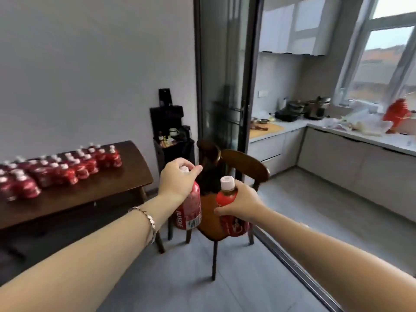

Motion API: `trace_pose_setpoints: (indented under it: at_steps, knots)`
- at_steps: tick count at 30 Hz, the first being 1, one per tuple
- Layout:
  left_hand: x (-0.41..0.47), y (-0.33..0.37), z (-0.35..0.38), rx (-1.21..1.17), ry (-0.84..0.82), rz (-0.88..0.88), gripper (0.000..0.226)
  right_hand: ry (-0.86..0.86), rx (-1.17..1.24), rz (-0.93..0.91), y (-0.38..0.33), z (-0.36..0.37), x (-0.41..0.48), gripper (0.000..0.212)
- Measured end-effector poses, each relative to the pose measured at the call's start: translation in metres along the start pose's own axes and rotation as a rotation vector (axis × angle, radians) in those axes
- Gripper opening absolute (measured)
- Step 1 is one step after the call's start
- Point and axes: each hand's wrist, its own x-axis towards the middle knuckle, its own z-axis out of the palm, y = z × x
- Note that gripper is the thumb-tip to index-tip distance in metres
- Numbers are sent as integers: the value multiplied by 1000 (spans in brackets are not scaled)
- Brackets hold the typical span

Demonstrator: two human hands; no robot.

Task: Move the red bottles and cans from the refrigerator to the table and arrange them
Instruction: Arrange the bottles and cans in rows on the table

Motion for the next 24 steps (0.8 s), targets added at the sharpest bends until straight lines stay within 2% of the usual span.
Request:
trace_pose_setpoints:
  at_steps: [8,11,16,19,24]
  knots:
    - [68,-144,-173,104,185,-142,21,-237,70,-162,-145,186,87,65]
    - [92,-186,-217,140,221,-194,22,-312,90,-196,-184,236,116,66]
    - [152,-266,-271,142,283,-269,20,-404,89,-235,-234,319,185,70]
    - [175,-289,-281,139,287,-293,22,-425,78,-248,-247,340,214,67]
    - [275,-364,-330,138,356,-327,25,-498,99,-321,-307,420,324,63]
